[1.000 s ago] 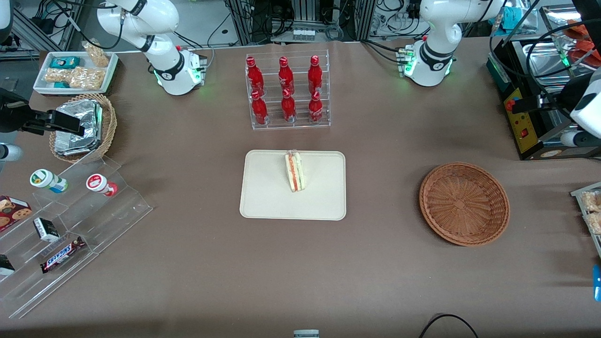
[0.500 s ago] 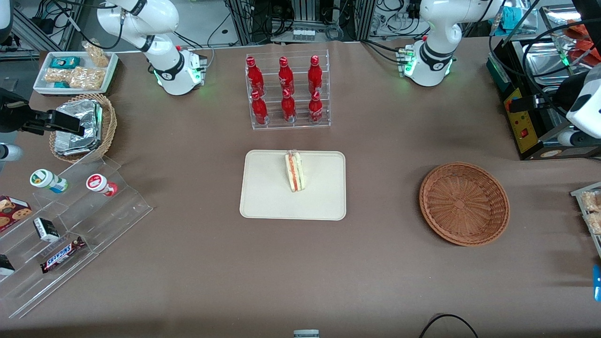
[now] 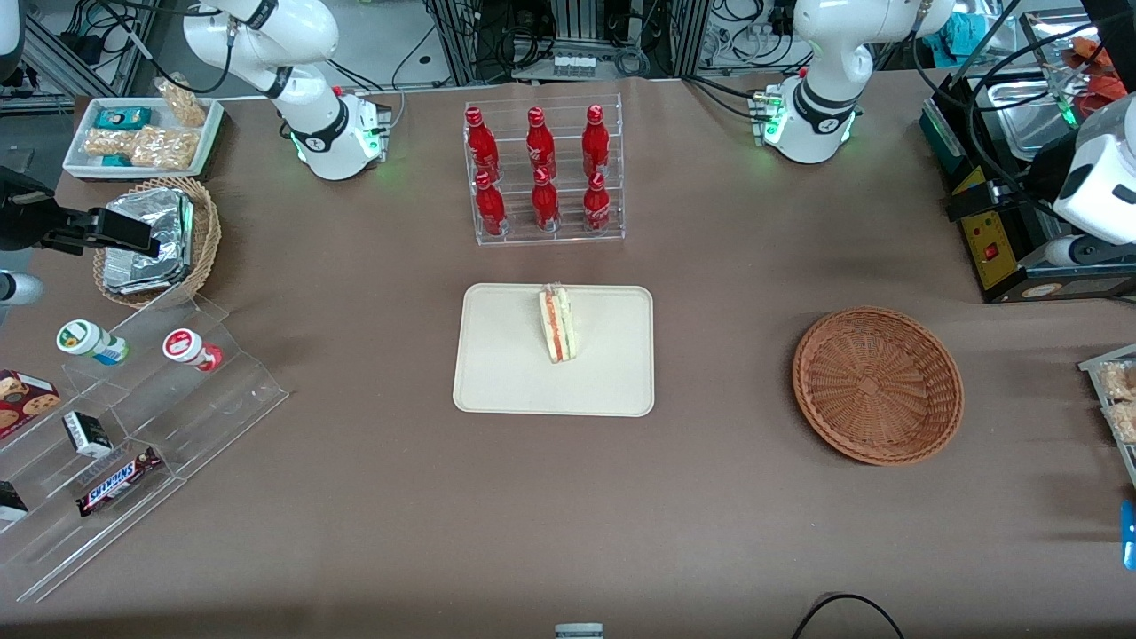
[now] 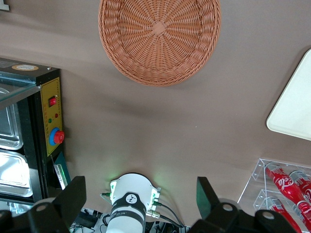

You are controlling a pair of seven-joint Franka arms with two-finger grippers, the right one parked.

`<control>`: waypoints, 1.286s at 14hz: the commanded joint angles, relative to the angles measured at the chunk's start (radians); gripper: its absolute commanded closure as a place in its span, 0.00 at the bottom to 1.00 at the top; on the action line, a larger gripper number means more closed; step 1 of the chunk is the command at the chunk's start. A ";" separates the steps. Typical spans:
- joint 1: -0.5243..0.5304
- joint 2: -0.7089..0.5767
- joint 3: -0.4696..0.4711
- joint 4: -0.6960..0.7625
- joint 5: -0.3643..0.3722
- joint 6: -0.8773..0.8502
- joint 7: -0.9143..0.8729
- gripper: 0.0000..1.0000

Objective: Place sandwich from basket to tray

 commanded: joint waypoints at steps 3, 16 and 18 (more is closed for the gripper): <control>0.001 0.028 0.004 0.043 -0.085 0.014 -0.021 0.00; -0.048 0.054 0.001 0.049 0.027 0.014 -0.019 0.00; -0.069 0.056 0.000 0.047 0.044 0.016 -0.021 0.00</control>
